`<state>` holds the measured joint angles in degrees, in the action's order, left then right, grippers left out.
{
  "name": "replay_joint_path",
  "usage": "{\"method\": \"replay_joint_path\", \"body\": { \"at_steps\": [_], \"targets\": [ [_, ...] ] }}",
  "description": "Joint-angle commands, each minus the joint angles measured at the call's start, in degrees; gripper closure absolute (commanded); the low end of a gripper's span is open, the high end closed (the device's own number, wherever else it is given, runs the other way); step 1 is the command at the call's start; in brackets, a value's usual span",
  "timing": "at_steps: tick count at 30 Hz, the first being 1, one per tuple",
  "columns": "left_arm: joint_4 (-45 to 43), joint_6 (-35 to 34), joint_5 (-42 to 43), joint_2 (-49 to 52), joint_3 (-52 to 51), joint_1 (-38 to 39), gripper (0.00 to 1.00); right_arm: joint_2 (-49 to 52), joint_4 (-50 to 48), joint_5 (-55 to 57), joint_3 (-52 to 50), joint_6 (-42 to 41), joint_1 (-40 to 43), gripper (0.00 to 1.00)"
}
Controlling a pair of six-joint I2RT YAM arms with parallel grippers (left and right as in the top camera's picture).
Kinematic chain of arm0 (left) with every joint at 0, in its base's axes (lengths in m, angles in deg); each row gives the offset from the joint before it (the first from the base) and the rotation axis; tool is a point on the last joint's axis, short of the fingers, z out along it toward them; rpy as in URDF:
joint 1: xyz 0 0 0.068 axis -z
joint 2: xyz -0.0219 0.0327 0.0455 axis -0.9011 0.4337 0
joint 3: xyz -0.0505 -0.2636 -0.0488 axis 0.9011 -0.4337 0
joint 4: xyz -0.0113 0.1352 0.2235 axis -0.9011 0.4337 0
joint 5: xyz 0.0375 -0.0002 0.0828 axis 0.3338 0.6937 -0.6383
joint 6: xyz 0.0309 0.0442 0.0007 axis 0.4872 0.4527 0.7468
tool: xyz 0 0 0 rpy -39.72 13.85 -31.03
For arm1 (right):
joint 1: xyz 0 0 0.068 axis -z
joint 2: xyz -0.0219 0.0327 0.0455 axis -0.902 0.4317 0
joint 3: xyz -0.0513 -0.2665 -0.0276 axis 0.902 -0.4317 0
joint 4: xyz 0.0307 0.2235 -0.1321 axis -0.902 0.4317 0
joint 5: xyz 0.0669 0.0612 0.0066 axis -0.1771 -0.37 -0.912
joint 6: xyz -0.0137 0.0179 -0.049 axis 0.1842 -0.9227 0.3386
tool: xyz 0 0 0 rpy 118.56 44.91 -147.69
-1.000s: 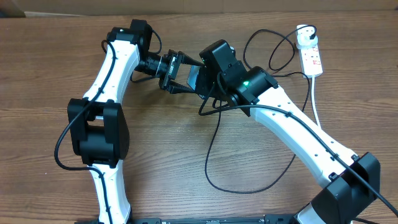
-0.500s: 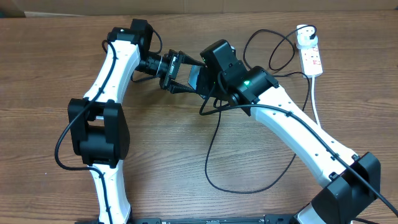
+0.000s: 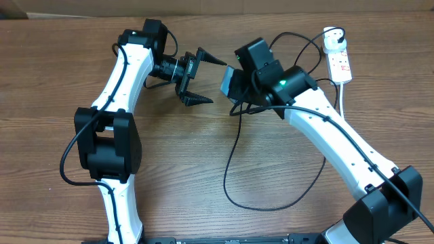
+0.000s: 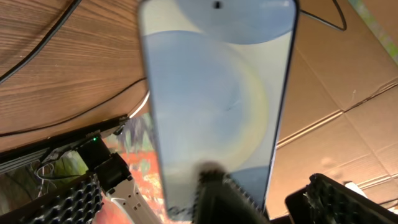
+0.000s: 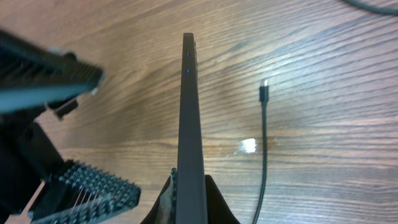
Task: Plug charger to phone and switch on socket
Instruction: 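Release the phone from the left gripper, keep it in the right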
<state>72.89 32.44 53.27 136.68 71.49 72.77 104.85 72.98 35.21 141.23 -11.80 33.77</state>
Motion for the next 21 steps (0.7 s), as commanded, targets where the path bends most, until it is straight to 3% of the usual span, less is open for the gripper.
{"method": "replay_joint_path", "body": {
  "at_steps": [1,4,9,12,14,16,18,21],
  "targets": [
    [-0.2,0.5,0.8,0.0,1.4,-0.2,0.00,-2.4,-0.7,-0.3,0.3,0.5,0.7,0.96],
    [-1.8,3.0,0.2,0.0,1.4,-0.2,0.00,-2.5,-0.7,-2.7,0.6,1.6,1.9,0.96],
    [-9.8,16.6,0.7,0.0,1.4,-0.5,0.00,-3.7,-0.8,-12.2,1.6,3.6,6.8,0.96],
    [-12.4,21.4,0.7,0.0,1.4,-1.1,0.00,-4.9,-1.0,-20.2,1.7,6.0,10.4,0.96],
    [-13.0,21.5,-0.2,0.0,1.4,-1.6,0.08,-5.6,-1.4,-25.9,1.7,6.9,13.1,0.96],
    [-13.1,23.2,-0.8,0.0,1.4,-2.2,0.00,-6.3,-2.2,-31.5,1.7,7.8,15.8,0.96],
    [-13.9,29.1,4.2,0.0,1.4,-3.3,0.00,-6.6,-3.5,-36.8,1.7,7.8,18.2,0.96],
    [-17.4,30.1,9.6,-0.3,1.4,-5.1,0.02,-7.0,-5.3,-43.7,1.7,8.0,20.8,0.96]
  ]
}}
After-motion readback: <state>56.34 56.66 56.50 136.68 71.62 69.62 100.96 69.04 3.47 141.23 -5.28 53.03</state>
